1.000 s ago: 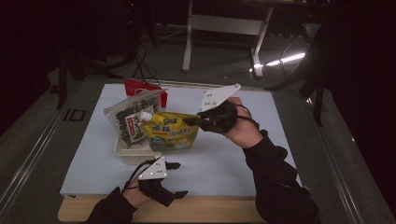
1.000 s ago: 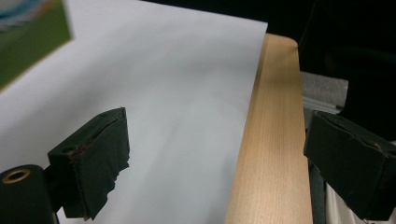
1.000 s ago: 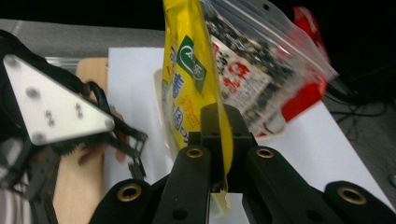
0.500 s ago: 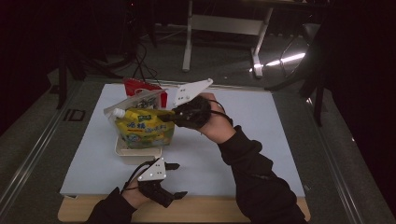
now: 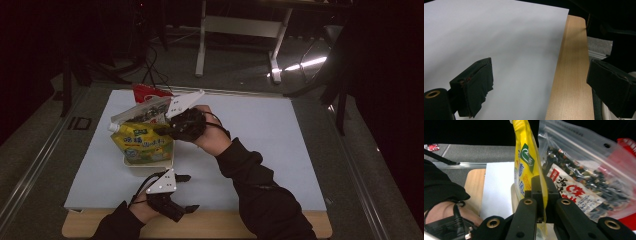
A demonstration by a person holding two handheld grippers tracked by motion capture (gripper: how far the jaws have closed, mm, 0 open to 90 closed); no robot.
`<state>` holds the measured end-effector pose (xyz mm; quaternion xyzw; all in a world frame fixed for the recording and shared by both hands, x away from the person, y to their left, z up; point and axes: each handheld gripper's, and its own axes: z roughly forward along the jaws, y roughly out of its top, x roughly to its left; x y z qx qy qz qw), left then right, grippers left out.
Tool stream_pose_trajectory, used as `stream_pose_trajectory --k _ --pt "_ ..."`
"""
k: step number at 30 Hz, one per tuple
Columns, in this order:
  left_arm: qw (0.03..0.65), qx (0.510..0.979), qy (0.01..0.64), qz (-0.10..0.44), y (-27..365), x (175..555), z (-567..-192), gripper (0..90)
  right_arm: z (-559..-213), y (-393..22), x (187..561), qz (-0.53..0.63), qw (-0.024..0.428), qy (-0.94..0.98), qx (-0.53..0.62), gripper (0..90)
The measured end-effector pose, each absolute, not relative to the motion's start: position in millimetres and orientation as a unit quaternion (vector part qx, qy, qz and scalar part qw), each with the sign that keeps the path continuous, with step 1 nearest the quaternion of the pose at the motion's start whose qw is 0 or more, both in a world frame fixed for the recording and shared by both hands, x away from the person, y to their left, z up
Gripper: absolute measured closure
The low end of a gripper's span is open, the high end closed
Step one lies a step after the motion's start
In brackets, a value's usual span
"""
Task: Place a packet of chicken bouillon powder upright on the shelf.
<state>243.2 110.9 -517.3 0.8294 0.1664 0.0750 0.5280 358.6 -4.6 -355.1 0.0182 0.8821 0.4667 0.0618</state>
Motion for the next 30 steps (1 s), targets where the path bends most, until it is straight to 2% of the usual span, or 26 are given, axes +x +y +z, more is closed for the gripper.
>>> stream_pose_trajectory --k 14,19,21,30 --pt "0.525 0.832 0.165 0.074 111 244 -519 7.9 -384 4 358 0.453 0.042 0.890 0.023 89.1" --pt "0.523 0.833 0.165 0.074 111 244 -519 7.9 -391 2 359 0.449 0.036 0.893 0.029 81.7" --pt "0.524 0.832 0.168 0.073 111 244 -519 7.9 -389 -5 360 0.456 0.030 0.889 0.036 74.2" --pt "0.520 0.834 0.167 0.072 110 245 -520 7.9 -388 -35 360 0.458 0.038 0.886 0.057 64.0"
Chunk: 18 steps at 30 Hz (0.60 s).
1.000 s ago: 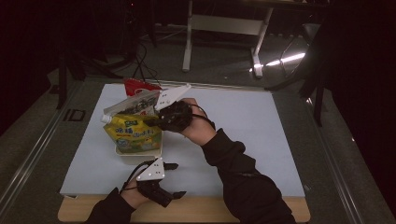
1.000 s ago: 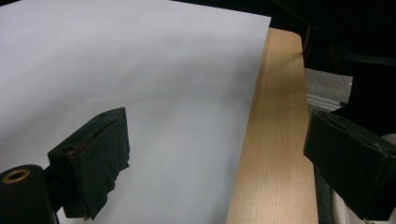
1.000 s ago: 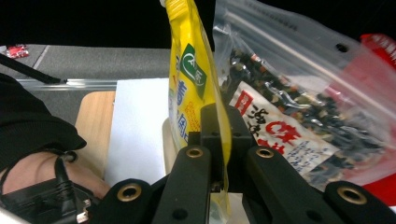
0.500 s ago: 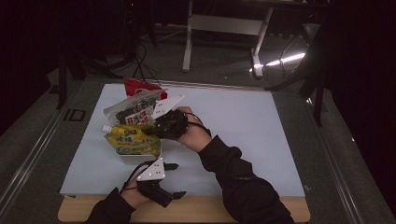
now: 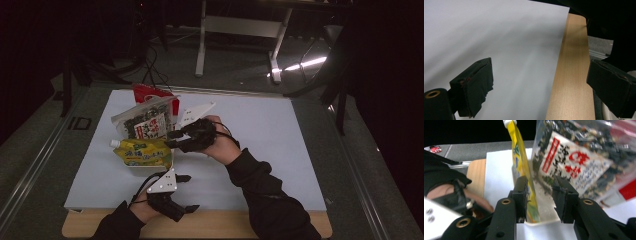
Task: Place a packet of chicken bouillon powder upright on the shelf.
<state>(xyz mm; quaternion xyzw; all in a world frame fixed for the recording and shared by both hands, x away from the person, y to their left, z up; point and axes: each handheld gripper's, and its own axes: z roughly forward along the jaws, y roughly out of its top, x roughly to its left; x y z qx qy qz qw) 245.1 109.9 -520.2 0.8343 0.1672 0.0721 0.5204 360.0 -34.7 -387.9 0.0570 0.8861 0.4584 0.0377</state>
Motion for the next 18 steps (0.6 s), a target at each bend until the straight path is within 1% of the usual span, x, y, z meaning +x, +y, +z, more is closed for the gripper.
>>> stream_pose_trajectory --k 3,7,8,9,14,18 --pt "0.522 0.833 0.169 0.070 109 245 -521 7.9 -393 -46 360 0.453 0.043 0.888 0.066 63.2" --pt "0.521 0.833 0.170 0.069 109 246 -521 7.9 -398 -62 363 0.457 0.048 0.884 0.084 58.3" --pt "0.521 0.833 0.170 0.069 109 246 -521 7.9 -398 -62 363 0.457 0.048 0.884 0.084 58.3" --pt "0.521 0.833 0.170 0.070 109 246 -521 7.9 -402 -71 363 0.459 0.049 0.883 0.090 55.7" --pt "0.521 0.834 0.170 0.069 109 246 -521 7.9 -411 -86 363 0.457 0.059 0.881 0.105 53.9" --pt "0.520 0.834 0.169 0.068 109 246 -521 7.9 -424 -107 362 0.459 0.067 0.877 0.127 46.5"
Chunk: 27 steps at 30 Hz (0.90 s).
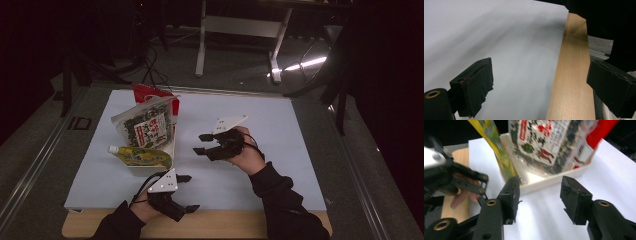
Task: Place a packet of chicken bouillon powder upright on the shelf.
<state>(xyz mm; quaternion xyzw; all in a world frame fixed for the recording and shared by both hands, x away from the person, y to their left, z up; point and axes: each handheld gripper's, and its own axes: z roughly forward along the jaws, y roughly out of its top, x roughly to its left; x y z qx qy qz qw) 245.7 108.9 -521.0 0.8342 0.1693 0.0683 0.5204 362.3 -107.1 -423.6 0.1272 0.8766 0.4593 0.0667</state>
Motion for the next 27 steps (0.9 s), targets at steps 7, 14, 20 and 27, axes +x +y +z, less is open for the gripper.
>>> stream_pose_trajectory --k 7,14,20,27 --pt "0.521 0.834 0.170 0.067 109 246 -521 7.9 -445 -128 362 0.458 0.060 0.873 0.158 38.8" --pt "0.522 0.833 0.170 0.068 109 246 -521 7.9 -466 -138 360 0.451 0.058 0.874 0.172 32.9" --pt "0.521 0.834 0.169 0.067 109 246 -521 7.9 -486 -150 358 0.446 0.049 0.876 0.181 26.5" --pt "0.521 0.834 0.168 0.066 109 246 -521 7.9 -492 -155 359 0.441 0.046 0.878 0.180 23.7"
